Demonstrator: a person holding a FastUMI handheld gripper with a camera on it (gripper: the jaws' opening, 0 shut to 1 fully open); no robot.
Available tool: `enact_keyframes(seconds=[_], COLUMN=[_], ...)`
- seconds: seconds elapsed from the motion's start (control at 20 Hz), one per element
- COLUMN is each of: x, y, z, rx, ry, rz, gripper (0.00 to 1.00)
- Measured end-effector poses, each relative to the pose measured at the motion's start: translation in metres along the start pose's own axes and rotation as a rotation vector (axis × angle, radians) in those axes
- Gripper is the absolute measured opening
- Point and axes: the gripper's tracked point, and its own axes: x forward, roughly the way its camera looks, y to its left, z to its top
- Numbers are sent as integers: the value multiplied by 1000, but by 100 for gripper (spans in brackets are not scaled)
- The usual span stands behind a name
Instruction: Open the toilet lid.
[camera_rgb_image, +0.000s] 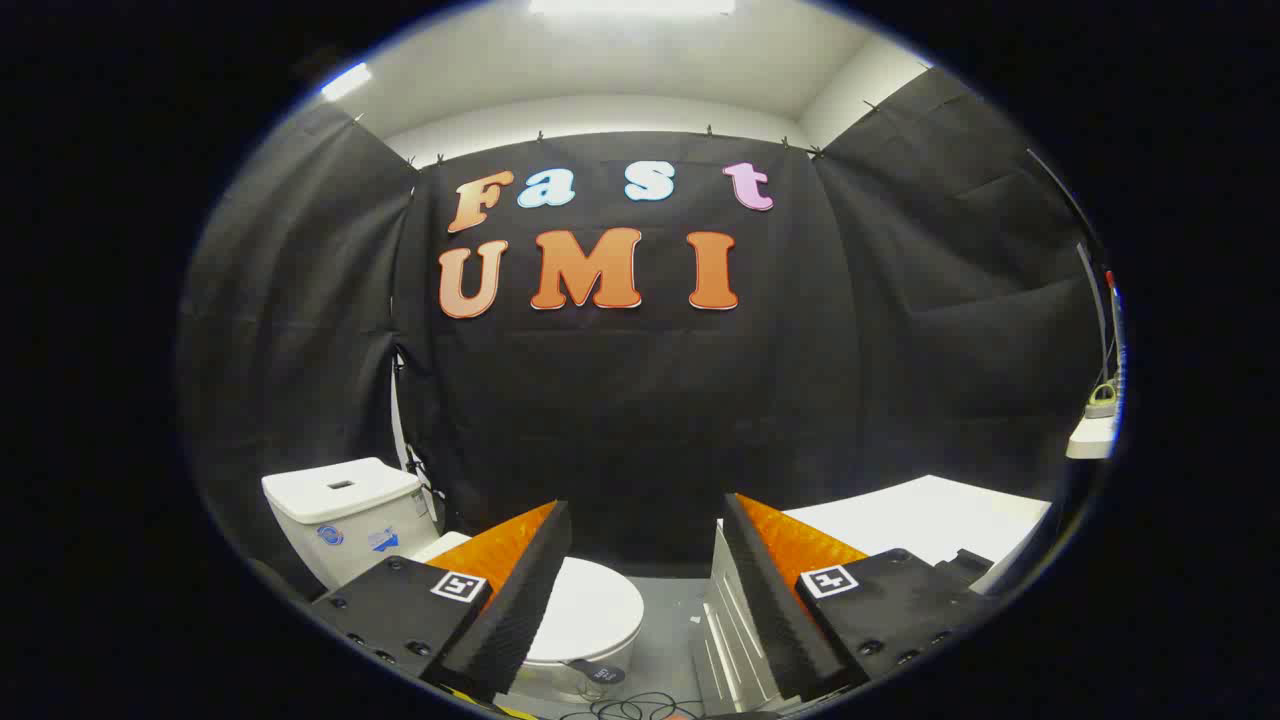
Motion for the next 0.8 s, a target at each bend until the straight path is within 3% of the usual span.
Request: enact_keyframes(seconds=[0.6, 0.8], x=[0, -2], y=[-7, 0], z=[1, 23], rx=[14, 64], ry=[6, -43], rz=[-18, -7], gripper=[98, 98])
